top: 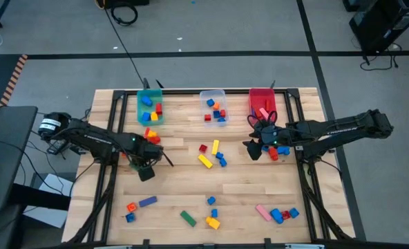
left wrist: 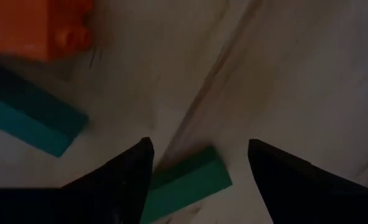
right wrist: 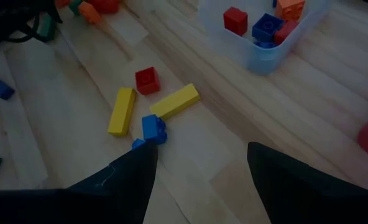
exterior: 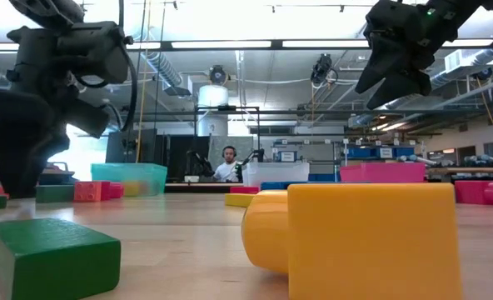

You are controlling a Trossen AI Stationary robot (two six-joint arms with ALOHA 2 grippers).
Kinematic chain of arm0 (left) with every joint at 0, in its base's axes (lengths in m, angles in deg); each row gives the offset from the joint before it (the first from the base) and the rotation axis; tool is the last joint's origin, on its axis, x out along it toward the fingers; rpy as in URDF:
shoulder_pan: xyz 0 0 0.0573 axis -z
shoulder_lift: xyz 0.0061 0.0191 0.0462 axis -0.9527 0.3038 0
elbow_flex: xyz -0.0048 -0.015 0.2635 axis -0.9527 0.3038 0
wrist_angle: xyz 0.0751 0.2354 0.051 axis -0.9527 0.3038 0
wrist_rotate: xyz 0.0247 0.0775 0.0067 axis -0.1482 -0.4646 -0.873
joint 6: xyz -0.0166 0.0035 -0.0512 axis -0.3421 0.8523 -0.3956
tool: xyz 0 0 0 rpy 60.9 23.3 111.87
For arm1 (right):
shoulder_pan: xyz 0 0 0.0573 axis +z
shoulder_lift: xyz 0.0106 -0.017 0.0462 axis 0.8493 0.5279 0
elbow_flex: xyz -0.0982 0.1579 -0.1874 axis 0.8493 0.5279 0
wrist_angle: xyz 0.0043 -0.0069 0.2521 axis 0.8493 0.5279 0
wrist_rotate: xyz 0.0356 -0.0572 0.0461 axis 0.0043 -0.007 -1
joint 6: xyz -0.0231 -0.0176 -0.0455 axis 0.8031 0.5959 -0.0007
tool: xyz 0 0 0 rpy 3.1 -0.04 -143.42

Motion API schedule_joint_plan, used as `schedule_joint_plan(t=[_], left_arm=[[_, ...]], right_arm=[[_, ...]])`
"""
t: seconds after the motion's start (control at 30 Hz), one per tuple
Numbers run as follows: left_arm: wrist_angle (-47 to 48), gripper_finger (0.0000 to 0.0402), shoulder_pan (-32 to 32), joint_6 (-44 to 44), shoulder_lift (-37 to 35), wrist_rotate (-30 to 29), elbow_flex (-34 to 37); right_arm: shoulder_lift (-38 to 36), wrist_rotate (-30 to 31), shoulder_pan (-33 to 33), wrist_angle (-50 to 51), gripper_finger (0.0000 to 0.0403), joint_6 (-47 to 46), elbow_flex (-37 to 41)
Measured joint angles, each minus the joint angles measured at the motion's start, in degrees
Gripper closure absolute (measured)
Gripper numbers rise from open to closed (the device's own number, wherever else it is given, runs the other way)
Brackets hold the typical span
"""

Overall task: Sort blocks by size
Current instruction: Put the green block into the red bin

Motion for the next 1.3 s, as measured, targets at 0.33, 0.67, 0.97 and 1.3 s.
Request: schedule_joint_plan(t=[0.33,0.67,0.97,1.3], left_arm=[[6.97,0.0133,2.55,22.18,-0.02,2.11,-1.08],[4.92,0.0134,6.22,19.40,2.76,-0.58,1.47],[4.27,0.0186,7.50,16.09,9.41,-2.06,1.03],[4.69,0.0299,7.63,12.71,9.25,-2.15,-0.44]], right_arm=[[0.00,0.01,-1.10,-4.00,0.0139,0.00,0.01],[0.00,0.02,-1.10,-4.64,0.0139,-0.59,0.00],[0.00,0.01,-1.10,-4.69,0.0139,-0.61,0.01],[0.00,0.02,-1.04,-4.73,0.0139,-1.70,0.00]])
